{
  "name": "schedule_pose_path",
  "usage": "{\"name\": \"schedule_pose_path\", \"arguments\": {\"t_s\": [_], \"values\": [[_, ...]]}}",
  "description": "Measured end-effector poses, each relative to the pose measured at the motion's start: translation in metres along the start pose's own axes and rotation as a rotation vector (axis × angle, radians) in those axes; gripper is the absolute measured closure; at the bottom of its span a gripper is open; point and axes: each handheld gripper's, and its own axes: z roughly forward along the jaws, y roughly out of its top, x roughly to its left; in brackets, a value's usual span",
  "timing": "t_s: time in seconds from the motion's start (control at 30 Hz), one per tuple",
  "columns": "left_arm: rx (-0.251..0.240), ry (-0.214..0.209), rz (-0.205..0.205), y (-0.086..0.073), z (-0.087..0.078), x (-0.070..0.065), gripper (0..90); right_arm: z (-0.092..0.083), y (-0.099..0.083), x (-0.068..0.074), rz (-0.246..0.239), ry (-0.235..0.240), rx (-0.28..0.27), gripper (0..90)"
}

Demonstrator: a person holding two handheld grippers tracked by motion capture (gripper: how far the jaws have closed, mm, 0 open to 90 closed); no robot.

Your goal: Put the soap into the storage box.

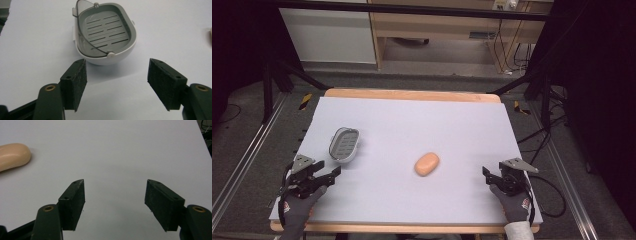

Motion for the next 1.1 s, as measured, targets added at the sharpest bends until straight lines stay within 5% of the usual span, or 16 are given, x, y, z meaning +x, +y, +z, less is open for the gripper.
{"name": "schedule_pose_path", "arguments": {"t_s": [0.2, 1.1], "values": [[0.004, -0.042, 0.007, 0.003, -0.001, -0.012, 32.1, -0.001, 0.000, 0.003, 0.000, 0.006, 0.001, 34.4], [-0.047, -0.101, 0.075, 0.032, 0.002, -0.052, 31.8, 0.001, 0.001, 0.007, -0.017, -0.008, 0.006, 36.6]]}}
